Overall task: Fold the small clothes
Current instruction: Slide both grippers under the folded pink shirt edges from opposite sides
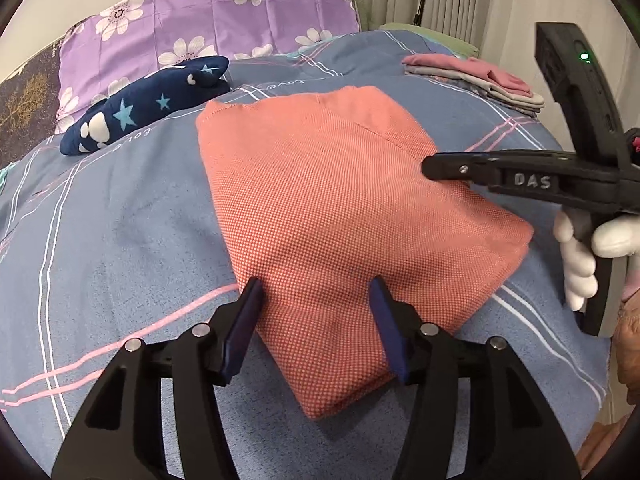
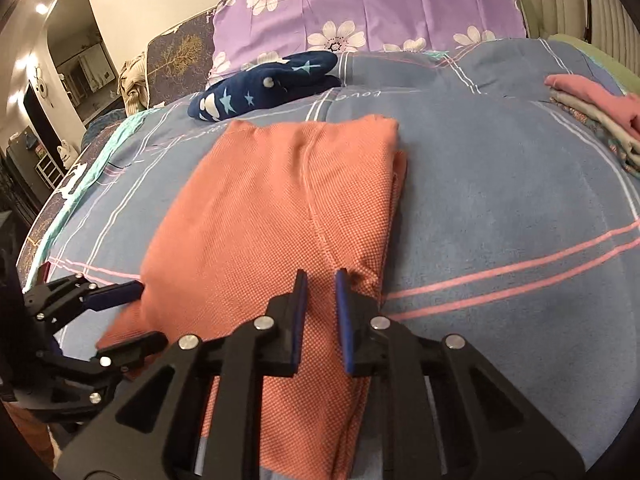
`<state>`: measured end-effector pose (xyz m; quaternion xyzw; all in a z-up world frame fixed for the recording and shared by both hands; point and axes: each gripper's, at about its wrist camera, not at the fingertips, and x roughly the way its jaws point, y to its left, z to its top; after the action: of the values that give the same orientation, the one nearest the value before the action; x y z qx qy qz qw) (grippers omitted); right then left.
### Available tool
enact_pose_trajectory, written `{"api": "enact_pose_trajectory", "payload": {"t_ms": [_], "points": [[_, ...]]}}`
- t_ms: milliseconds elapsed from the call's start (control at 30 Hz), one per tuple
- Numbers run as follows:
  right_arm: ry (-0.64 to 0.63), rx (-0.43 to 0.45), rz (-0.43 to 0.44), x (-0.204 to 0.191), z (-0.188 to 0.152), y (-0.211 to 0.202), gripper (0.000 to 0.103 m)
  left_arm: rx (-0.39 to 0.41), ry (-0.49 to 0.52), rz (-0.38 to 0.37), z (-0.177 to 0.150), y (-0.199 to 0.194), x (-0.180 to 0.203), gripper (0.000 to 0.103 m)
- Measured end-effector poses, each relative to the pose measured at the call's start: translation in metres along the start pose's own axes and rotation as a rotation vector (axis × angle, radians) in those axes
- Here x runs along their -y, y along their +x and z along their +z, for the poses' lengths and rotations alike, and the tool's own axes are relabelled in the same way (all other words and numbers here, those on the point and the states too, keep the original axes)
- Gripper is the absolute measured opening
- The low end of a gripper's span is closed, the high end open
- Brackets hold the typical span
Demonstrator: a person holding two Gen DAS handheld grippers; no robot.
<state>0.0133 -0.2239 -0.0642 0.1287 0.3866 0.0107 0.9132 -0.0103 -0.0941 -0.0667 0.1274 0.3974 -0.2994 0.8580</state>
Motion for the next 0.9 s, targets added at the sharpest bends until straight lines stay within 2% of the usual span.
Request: {"api": "enact_pose_trajectory", "payload": {"t_ms": [33,67,100,167,267,433,667,900], "points": [[0.000,0.006,0.004,-0.001,0.002,-0.006,0.018,0.003,-0.008,-0.010,0.001,-0.003,-0.002,0.057],[-0.002,0.019,0.010,-0.002,0.004,-0.011,0.029,0.016,-0.024,-0.026,0.004,-0.007,-0.006,0.057],[-0.005,0.044,0.008,0.000,0.007,-0.019,0.047,0.035,-0.044,-0.042,0.008,-0.012,-0.012,0.057],[0.005,0.068,-0.011,0.006,0.012,-0.026,0.060,0.052,-0.083,-0.053,0.014,-0.015,-0.023,0.058],[0.062,0.036,-0.018,0.025,0.018,-0.022,0.060,0.043,-0.134,-0.035,0.020,-0.011,-0.040,0.058],[0.150,-0.047,0.062,0.041,0.003,-0.007,0.060,-0.021,-0.200,-0.112,0.017,0.006,-0.050,0.059],[0.156,-0.094,0.094,0.037,-0.003,0.000,0.063,-0.053,-0.229,-0.186,0.024,0.023,-0.046,0.063],[0.136,-0.105,0.109,0.027,-0.002,0.007,0.063,-0.073,-0.230,-0.209,0.030,0.034,-0.046,0.064]]}}
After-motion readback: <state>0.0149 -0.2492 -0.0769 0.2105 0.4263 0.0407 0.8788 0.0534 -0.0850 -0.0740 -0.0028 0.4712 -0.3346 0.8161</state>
